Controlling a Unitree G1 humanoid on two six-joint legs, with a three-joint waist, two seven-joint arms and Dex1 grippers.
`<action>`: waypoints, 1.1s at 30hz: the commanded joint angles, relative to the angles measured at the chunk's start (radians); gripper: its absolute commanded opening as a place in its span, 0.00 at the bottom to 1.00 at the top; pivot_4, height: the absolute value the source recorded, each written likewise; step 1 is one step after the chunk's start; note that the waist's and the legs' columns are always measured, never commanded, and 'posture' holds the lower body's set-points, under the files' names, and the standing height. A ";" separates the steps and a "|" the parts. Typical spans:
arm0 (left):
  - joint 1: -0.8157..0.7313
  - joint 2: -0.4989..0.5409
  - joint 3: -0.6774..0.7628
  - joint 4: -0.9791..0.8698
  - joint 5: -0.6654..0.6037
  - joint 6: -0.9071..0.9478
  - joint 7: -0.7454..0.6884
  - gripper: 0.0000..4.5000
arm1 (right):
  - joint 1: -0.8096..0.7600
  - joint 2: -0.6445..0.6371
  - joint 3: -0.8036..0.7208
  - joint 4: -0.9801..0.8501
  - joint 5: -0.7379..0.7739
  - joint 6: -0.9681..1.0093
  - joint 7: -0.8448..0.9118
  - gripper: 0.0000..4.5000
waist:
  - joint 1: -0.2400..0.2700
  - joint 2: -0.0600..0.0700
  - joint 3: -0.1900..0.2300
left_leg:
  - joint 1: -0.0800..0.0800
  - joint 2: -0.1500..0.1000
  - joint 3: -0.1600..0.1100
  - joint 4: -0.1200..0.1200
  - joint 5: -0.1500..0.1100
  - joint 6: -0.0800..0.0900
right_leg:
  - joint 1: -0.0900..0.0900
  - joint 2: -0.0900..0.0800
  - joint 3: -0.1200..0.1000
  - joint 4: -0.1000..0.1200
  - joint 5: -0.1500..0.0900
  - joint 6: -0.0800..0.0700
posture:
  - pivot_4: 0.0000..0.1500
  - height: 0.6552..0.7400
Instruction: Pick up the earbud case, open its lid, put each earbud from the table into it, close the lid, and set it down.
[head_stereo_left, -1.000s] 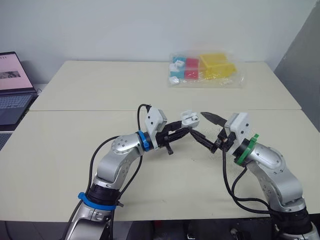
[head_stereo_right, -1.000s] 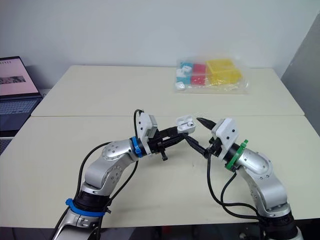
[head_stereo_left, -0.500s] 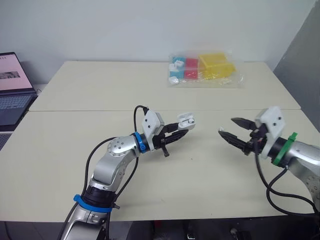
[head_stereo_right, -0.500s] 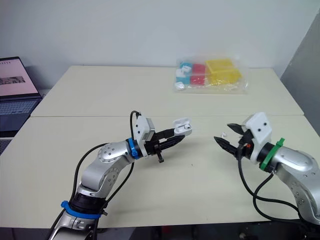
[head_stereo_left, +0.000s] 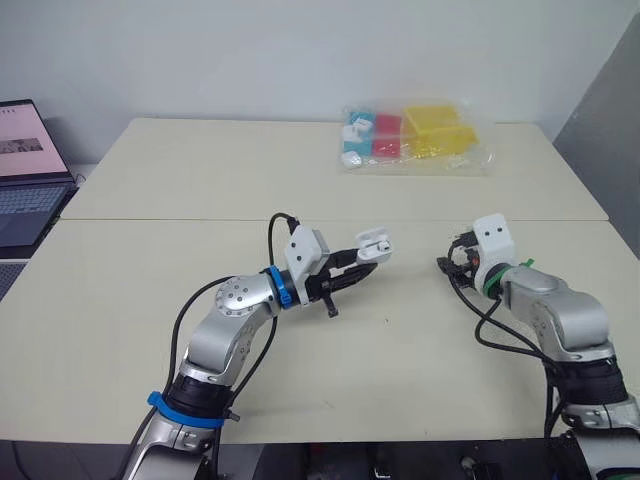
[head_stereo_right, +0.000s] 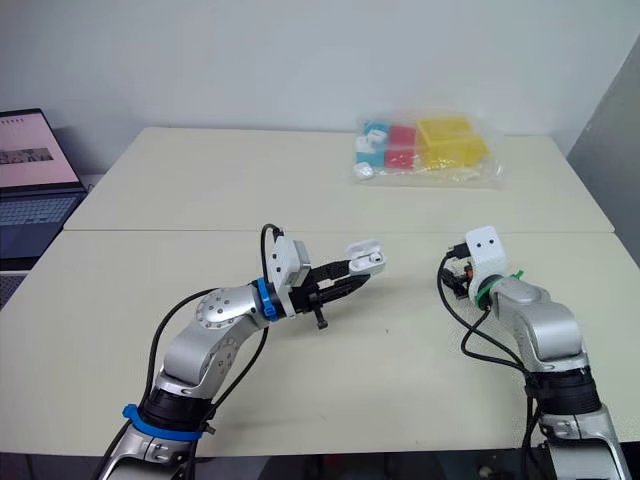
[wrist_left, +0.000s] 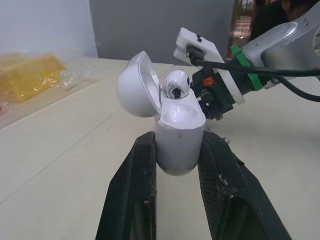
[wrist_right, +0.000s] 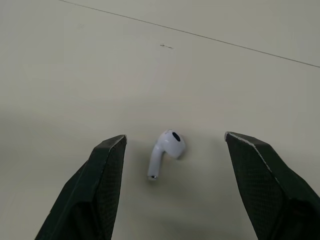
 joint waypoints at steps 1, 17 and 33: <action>-0.005 -0.004 -0.002 -0.019 -0.004 -0.020 -0.005 0.17 | -0.035 0.034 -0.027 0.041 -0.031 -0.045 -0.025 0.73 | 0.000 0.000 0.000 | 0.000 0.000 0.000 0.000 0.000 0.000 | 0.000 0.000 0.000 0.000 0.000 0.000 | 1.00 1.00; -0.001 0.001 -0.002 -0.029 0.001 -0.020 -0.003 0.17 | -0.035 0.074 -0.039 0.091 -0.068 -0.030 -0.009 0.43 | -0.001 0.000 0.000 | 0.001 0.000 0.000 0.000 0.000 0.000 | 0.000 0.000 0.000 0.002 0.000 0.000 | 1.00 1.00; 0.016 0.021 0.002 -0.050 0.002 -0.017 -0.005 0.17 | 0.094 -0.277 0.036 -0.148 0.005 -0.197 0.512 0.10 | 0.000 0.000 0.000 | 0.001 0.000 -0.001 0.000 0.000 0.000 | 0.000 0.000 -0.001 0.000 0.000 0.000 | 1.00 1.00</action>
